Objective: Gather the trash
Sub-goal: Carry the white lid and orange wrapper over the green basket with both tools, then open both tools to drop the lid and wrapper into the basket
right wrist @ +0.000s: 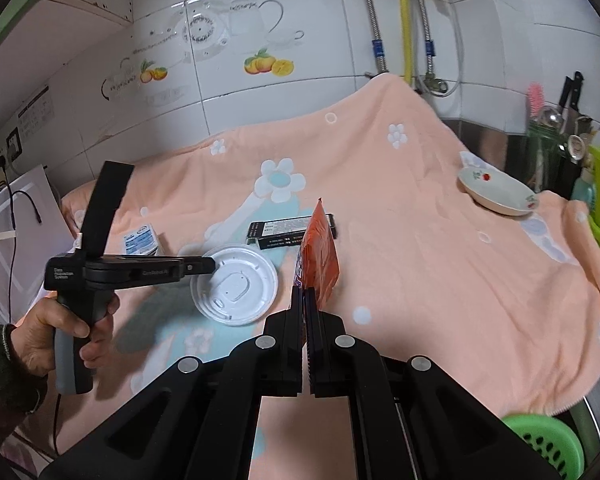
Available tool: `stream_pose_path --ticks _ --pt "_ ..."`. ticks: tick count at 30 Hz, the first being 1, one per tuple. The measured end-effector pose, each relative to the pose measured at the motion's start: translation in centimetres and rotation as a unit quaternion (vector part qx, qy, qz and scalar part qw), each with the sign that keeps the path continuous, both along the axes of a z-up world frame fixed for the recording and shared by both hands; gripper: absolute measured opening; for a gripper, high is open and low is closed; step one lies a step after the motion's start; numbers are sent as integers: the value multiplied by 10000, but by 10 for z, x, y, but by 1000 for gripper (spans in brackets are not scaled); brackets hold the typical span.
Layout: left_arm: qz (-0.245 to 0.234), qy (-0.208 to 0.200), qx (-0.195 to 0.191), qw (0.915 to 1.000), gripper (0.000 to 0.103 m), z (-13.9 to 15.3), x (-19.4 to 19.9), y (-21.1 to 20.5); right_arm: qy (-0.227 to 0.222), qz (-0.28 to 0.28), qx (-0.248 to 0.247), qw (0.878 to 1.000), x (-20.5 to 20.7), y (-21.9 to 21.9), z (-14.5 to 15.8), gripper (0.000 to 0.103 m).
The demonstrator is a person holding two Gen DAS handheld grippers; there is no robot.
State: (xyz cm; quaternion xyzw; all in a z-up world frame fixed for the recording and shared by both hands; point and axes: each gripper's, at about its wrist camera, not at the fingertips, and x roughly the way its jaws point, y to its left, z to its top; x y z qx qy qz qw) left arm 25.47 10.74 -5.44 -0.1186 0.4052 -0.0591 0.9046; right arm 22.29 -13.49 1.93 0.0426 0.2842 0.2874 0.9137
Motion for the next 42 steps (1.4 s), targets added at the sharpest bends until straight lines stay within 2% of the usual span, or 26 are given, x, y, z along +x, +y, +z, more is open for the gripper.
stream_pose_path --ticks 9,20,30,40,42 --pt "-427 -338 -104 9985 4 24 -45 -37 -128 -345 -4 9993 -45 -42 6 2" --pt "-1245 -561 -250 9903 4 40 -81 -109 -17 -1096 -167 9938 -99 -107 -12 2" --pt "-1977 -456 -255 9789 4 29 -92 -180 468 -1952 -121 9796 -136 -178 -47 2" --pt "-2424 -332 -139 9695 4 19 -106 -227 441 -2283 40 9726 -153 -208 -47 3" --pt "-2475 -246 -153 9685 4 13 -107 -232 446 -2276 40 9727 -154 -210 -47 7"
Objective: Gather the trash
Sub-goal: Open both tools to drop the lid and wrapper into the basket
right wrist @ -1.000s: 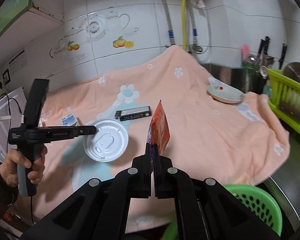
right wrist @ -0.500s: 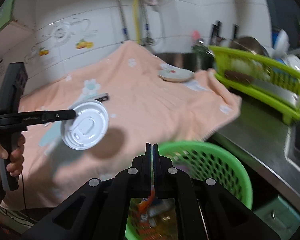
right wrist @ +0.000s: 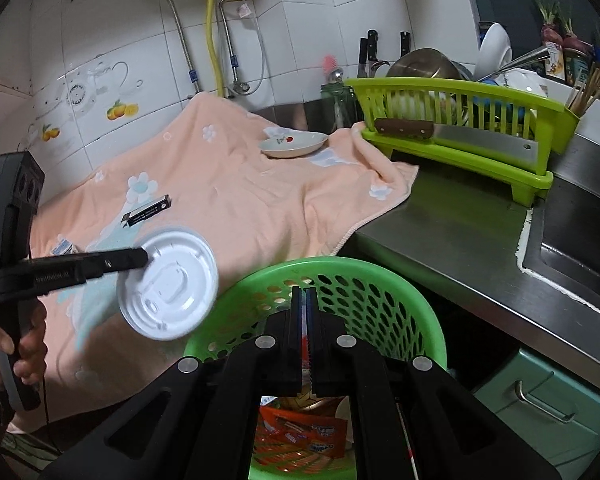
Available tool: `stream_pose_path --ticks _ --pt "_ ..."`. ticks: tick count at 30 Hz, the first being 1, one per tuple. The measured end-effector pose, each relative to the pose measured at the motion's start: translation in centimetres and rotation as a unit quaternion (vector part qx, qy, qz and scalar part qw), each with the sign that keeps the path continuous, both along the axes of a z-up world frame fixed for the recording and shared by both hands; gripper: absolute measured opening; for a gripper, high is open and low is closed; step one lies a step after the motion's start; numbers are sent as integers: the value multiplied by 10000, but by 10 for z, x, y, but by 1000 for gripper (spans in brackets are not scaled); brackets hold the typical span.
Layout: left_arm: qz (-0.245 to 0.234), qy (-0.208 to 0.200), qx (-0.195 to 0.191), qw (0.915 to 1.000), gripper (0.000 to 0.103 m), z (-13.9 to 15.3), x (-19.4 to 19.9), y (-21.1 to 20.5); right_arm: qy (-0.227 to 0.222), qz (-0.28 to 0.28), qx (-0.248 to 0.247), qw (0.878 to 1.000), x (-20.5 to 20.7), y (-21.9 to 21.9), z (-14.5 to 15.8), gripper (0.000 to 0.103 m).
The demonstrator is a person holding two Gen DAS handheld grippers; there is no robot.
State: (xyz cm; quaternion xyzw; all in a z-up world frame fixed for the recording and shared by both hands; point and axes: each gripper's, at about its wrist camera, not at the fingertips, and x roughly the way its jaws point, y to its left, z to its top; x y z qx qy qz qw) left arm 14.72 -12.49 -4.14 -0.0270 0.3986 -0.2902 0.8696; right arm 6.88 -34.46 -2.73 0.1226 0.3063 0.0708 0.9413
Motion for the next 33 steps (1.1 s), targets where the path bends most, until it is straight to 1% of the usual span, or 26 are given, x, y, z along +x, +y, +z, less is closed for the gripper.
stream_pose_path --ticks 1,3,6,9,13,15,17,19,20,22,25,27,28,30,32,33 --pt "-23 36 3 10000 4 -3 -1 -3 -4 -1 -3 10000 0 0 0 8" --pt "-100 138 31 9999 4 -10 -3 -9 -18 -8 -3 10000 -2 -1 1 18" --pt "-219 250 75 9994 4 -19 -6 -19 -30 -12 -7 10000 -3 -2 3 29" --pt "-308 323 122 9989 5 -26 -9 -28 -77 3 -46 10000 -4 -1 5 37" --pt "-370 456 126 9982 7 -32 -9 -32 -126 38 -82 9999 -4 1 9 44" --pt "-395 528 119 9978 11 -35 -9 -31 -131 75 -89 9998 -2 3 10 48" --pt "-373 572 105 9976 13 -37 -7 -30 -133 119 -97 9998 0 5 11 50" --pt "-351 581 103 9976 20 -37 -6 -28 -133 170 -132 9997 3 9 12 53" --pt "-317 570 116 9978 25 -36 -5 -26 -136 213 -136 9996 5 12 13 55" --pt "-268 539 133 9981 27 -34 -4 -22 -136 290 -146 9994 9 16 15 56" --pt "-120 487 152 9986 30 -27 -1 -10 -166 443 -200 9987 16 24 19 64" --pt "9 443 185 9988 35 -24 2 1 -181 569 -274 9978 22 32 23 66" --pt "131 414 221 9988 37 -21 4 10 -186 638 -320 9973 26 36 24 66" --pt "321 390 257 9984 42 -17 7 25 -190 801 -367 9959 35 44 26 72" --pt "544 364 264 9975 46 -12 11 43 -157 1015 -377 9940 48 54 28 73" --pt "679 343 273 9967 48 -9 13 54 -139 1099 -373 9931 53 58 28 76"
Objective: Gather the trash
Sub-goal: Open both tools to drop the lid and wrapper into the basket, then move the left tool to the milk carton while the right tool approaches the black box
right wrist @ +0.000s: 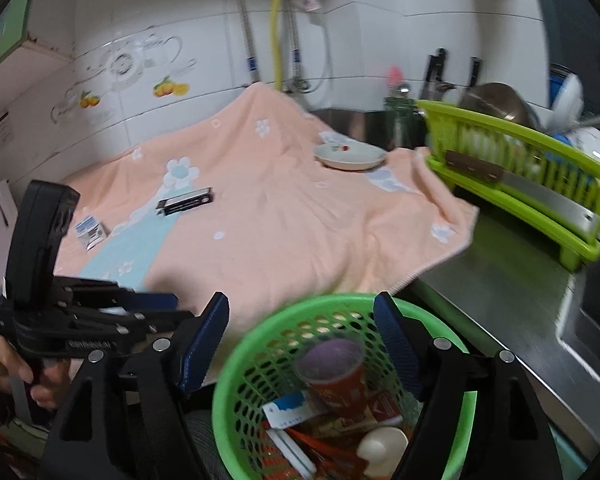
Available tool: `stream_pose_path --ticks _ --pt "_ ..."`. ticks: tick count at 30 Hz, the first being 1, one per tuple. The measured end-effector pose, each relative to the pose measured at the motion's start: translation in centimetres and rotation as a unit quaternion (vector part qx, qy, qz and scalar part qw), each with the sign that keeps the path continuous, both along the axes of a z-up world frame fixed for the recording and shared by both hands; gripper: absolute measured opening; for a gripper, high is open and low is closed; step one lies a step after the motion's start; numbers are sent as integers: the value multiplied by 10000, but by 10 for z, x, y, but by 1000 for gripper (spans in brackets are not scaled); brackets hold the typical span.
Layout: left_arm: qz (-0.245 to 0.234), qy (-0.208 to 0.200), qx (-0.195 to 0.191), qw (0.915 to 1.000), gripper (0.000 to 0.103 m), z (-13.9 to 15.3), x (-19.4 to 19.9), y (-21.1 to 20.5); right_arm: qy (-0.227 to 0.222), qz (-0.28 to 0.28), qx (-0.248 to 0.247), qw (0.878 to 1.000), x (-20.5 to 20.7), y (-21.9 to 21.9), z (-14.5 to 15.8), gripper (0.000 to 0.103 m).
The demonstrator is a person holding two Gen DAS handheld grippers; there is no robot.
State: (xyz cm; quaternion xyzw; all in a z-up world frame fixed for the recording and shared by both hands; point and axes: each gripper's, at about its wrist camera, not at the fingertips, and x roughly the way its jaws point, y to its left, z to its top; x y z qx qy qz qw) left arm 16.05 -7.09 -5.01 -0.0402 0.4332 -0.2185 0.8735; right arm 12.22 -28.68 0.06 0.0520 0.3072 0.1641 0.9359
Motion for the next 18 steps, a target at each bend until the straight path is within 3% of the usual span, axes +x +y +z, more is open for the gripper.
stream_pose_path --ticks 9,18 --pt "1009 -135 129 9947 54 16 16 91 148 887 -189 9958 63 55 4 82" --pt "2005 -133 180 9794 59 24 36 175 154 1690 -509 9842 130 130 6 84"
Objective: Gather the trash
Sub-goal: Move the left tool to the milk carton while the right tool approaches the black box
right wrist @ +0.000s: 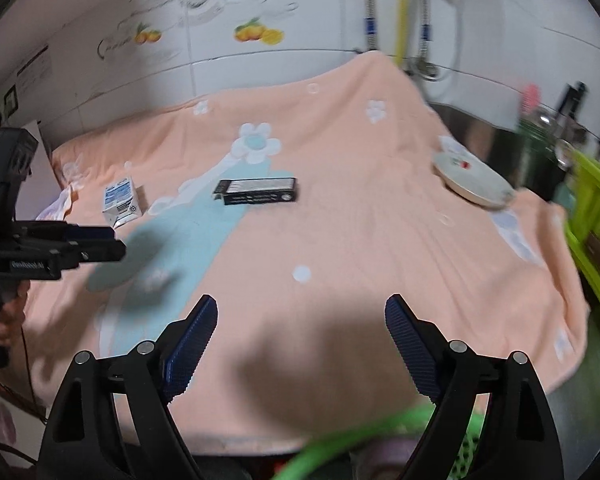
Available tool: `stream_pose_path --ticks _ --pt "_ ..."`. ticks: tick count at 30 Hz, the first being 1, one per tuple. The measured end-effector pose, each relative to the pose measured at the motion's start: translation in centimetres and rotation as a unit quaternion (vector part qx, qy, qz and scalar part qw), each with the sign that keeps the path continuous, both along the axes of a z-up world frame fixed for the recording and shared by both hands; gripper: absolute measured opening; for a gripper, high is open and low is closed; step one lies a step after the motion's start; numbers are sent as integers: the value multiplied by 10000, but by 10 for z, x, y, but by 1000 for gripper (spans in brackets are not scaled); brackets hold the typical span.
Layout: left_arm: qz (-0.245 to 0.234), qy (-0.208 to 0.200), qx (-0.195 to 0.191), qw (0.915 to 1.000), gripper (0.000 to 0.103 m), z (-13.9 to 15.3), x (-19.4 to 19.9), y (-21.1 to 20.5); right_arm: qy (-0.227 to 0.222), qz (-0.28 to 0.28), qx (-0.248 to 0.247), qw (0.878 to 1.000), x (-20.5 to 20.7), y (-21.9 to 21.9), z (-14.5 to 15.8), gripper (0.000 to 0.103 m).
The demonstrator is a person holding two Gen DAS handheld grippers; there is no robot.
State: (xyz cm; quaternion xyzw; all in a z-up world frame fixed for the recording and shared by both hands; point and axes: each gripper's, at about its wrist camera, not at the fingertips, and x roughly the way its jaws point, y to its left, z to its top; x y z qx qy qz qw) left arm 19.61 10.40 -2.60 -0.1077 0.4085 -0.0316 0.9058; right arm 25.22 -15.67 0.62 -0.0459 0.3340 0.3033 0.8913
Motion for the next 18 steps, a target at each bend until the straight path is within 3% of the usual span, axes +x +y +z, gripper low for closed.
stream_pose_path --ticks 11,18 --pt "830 102 54 9965 63 1 20 71 -71 1125 -522 9922 82 84 -5 86" --pt "1230 155 -5 9923 65 2 29 107 -209 1902 -1119 9751 125 141 -20 90"
